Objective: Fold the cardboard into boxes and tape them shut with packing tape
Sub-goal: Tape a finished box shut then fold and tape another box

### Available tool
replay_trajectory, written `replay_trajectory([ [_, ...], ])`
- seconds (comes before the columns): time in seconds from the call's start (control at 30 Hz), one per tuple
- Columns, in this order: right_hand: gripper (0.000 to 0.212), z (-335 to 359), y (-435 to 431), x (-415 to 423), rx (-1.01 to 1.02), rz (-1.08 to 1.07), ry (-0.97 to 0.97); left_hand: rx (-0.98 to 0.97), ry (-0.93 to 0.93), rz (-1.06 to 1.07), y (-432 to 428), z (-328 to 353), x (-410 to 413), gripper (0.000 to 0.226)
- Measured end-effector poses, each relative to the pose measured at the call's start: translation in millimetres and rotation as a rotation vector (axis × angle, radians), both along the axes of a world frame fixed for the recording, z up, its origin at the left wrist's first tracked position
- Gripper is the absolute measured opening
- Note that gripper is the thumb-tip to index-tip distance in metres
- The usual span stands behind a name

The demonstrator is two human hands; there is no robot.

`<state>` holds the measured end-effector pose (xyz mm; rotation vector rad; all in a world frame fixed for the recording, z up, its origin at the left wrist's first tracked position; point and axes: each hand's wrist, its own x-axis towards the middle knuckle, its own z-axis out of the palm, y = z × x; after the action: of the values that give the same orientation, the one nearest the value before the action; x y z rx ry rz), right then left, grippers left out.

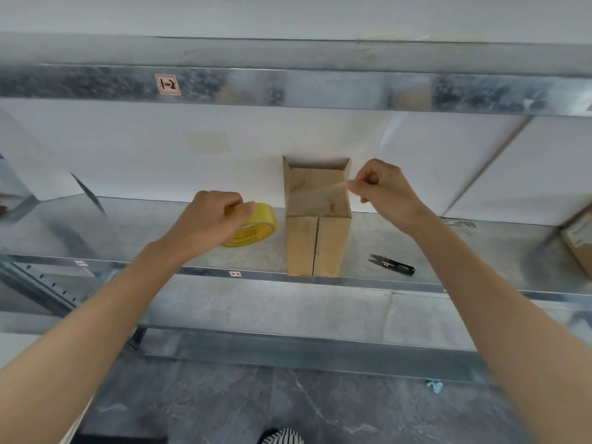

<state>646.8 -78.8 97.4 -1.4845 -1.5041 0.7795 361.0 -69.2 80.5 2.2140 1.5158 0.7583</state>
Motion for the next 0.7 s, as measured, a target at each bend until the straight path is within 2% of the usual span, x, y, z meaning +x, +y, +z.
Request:
replay_trajectory([
  [0.1, 0.021, -9, -4, 6, -0.049, -0.003, -0.017, 0.100, 0.201, 0.059, 7, 1, 3, 0.048],
  [0.23, 0.022, -17, -6, 13, -0.056, -0.056, 0.029, 0.218, 0.365, 0.045, 16, 2, 5, 0.054],
  [0.3, 0.021, -20, -6, 17, -0.072, -0.063, 0.031, 0.195, 0.311, 0.042, 18, 1, 5, 0.058],
  [0.4, 0.021, -26, -8, 27, -0.091, -0.101, 0.100, 0.111, 0.096, 0.030, 17, -3, 8, 0.054],
  [0.47, 0.021, -29, -10, 35, -0.111, -0.112, 0.141, 0.095, 0.015, 0.027, 17, -6, 8, 0.053],
  [0.7, 0.021, -44, -12, 43, -0.154, -0.096, 0.210, 0.151, 0.261, 0.078, 26, -13, 7, 0.051],
])
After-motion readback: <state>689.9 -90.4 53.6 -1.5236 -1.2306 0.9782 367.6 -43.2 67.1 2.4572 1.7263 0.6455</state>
